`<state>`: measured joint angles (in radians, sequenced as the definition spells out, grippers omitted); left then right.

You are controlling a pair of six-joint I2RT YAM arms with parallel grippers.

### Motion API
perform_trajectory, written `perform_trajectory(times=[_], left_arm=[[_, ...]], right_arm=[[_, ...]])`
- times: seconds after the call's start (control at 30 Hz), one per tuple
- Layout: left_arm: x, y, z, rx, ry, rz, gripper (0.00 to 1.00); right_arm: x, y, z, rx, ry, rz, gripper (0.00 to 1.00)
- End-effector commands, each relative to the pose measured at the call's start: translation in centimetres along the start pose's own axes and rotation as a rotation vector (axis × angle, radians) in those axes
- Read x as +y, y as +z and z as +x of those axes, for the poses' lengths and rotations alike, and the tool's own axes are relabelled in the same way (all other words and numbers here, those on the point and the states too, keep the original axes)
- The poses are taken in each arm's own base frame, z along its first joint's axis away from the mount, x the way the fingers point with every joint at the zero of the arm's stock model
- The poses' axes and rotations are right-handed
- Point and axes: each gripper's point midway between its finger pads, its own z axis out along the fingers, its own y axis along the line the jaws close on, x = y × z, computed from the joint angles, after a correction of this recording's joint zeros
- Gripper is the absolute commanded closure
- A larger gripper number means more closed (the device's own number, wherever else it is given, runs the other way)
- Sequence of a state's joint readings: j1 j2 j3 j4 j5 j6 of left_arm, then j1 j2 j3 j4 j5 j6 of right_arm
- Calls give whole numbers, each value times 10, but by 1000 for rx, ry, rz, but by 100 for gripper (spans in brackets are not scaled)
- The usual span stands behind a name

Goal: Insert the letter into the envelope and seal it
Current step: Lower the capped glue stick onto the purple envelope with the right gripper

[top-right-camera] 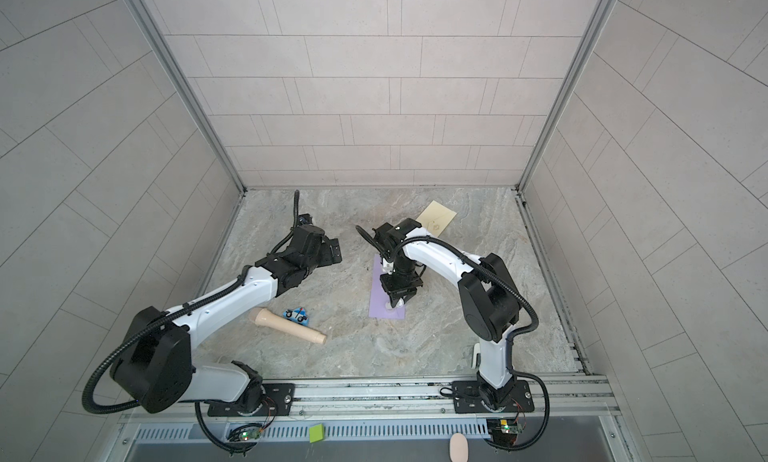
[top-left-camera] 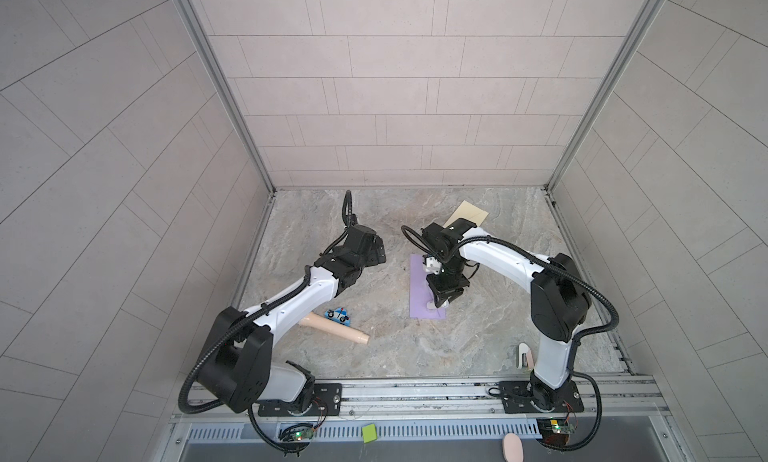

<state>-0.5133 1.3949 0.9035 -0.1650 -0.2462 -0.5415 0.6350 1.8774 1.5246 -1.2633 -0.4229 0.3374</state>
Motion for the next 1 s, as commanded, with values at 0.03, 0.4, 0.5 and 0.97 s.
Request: perform_trajectory(times=[0.03,0.4,0.5,0.97], left_arm=[[-1,0,-2,-13,-1,7,1],[-2,-1,-2,-16,34,16,2],[-3,0,-2,-16,45,17,2],[-7,-1,-1,-12,63,41,2]], right_arm=[[-5,3,9,32,-4,31,100],[-15,4,14,103,7,94,100],[-19,4,15,139,7,125,100],[-6,27,-7,184,-3,112,100]])
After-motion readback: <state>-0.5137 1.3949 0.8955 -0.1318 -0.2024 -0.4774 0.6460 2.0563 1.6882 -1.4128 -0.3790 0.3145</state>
